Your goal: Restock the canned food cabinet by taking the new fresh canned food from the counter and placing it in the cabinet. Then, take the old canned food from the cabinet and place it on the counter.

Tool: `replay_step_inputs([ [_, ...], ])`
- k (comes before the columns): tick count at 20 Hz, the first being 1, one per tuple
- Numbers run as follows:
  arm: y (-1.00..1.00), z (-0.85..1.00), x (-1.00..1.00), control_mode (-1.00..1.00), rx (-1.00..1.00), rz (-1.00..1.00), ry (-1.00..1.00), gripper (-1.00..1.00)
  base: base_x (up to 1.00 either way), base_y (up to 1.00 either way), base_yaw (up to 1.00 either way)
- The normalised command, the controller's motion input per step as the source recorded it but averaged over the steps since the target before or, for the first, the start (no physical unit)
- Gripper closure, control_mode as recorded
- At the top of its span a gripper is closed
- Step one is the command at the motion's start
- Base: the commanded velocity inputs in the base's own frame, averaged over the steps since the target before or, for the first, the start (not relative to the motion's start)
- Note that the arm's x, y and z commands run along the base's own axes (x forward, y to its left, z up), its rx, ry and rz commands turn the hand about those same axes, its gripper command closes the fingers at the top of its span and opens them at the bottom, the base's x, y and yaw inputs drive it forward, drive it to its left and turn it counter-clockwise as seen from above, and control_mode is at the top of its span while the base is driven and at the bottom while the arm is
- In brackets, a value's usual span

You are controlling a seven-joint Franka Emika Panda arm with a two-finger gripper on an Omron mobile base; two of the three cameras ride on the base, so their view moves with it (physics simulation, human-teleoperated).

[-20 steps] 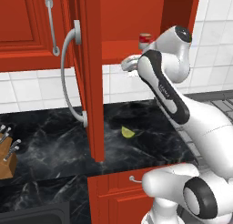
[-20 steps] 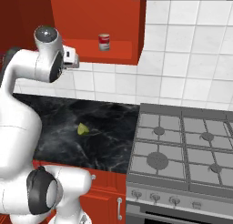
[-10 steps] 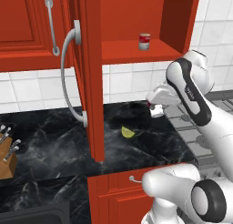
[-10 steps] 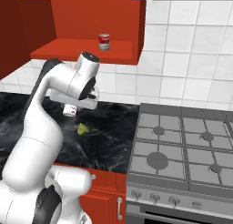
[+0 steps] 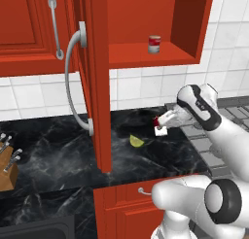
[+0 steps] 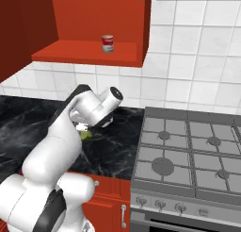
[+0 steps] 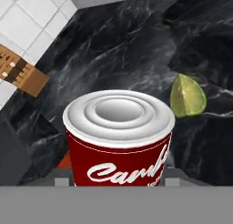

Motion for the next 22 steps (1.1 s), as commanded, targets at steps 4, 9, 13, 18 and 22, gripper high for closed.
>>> replay_step_inputs([
  [4,0.0,-0.75,0.61,-1.0,-0.06,0.06,-0.39,1.0,0.0,0.0,0.0],
  [9,-0.02,-0.26,0.64,-1.0,-0.02,0.08,-0.03,1.0,0.0,0.0,0.0],
  [13,-0.3,-0.14,0.52,-1.0,0.0,0.04,0.0,1.0,0.0,0.0,0.0],
  [18,-0.74,-0.32,0.32,-1.0,-0.02,0.06,-0.01,1.0,0.0,0.0,0.0],
  [22,-0.49,-0.34,0.01,-1.0,-0.04,0.05,-0.03,1.0,0.0,0.0,0.0],
])
